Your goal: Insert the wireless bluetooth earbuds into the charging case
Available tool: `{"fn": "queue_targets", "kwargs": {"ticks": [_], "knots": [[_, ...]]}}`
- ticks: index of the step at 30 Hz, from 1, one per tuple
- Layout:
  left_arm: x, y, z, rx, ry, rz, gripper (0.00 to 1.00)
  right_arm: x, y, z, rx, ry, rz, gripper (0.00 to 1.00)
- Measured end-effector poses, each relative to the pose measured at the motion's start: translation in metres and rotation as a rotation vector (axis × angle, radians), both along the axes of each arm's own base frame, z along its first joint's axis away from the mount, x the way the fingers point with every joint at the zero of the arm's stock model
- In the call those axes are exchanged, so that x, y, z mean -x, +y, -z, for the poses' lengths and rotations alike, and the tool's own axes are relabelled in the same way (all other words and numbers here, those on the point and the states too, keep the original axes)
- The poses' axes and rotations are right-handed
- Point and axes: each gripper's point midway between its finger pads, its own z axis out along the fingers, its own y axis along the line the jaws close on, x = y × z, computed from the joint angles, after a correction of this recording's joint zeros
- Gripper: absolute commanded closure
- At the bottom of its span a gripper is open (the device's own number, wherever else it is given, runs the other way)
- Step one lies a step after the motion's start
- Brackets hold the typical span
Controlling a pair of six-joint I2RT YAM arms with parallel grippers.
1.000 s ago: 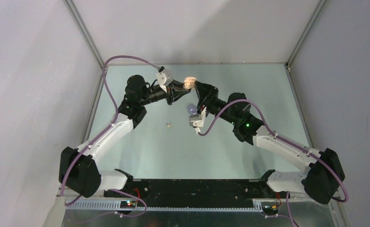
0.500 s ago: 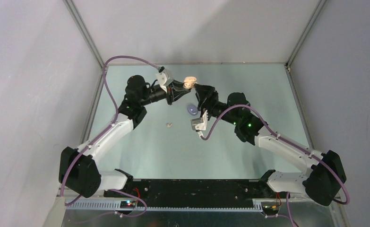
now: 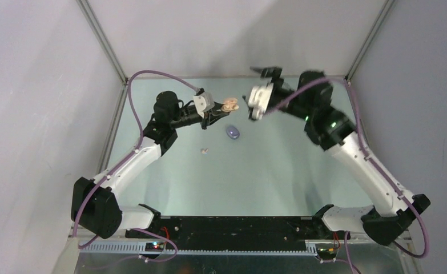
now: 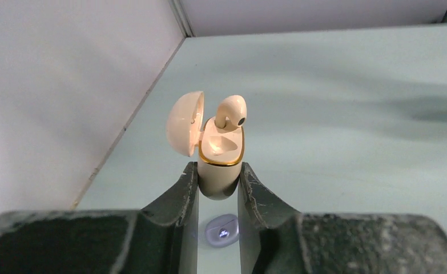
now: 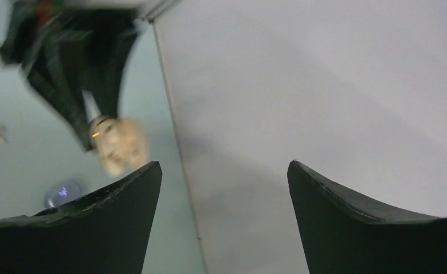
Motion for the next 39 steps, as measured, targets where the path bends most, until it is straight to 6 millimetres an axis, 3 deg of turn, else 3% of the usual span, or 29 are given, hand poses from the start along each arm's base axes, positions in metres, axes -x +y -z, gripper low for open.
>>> {"fn": "queue_targets", "kwargs": {"ticks": [3, 5, 8, 12, 14, 30, 39], "knots": [[0.002, 0.001, 0.008, -0.048, -0.041, 0.019, 1.0, -0.007, -0.009, -0.036, -0.088, 0.242, -0.029, 0.13], [0.003, 0.003, 0.013, -0.082, -0.071, 0.028, 1.0, -0.011, -0.012, -0.032, -0.103, 0.404, -0.05, 0.08], [0.008, 0.007, 0.016, -0.125, -0.114, 0.045, 1.0, -0.014, -0.011, 0.01, -0.064, 0.644, -0.067, 0.06], [0.016, 0.012, 0.019, -0.17, -0.156, 0.07, 1.0, -0.01, -0.003, 0.09, 0.021, 0.949, -0.057, 0.06], [0.018, 0.013, 0.02, -0.181, -0.168, 0.075, 1.0, -0.007, -0.002, 0.111, 0.047, 1.029, -0.05, 0.06], [0.021, 0.015, 0.021, -0.195, -0.173, 0.079, 1.0, -0.009, 0.02, 0.127, 0.042, 1.101, -0.08, 0.08], [0.023, 0.016, 0.023, -0.196, -0.17, 0.079, 1.0, -0.023, 0.029, 0.131, 0.014, 1.115, -0.041, 0.1]]}}
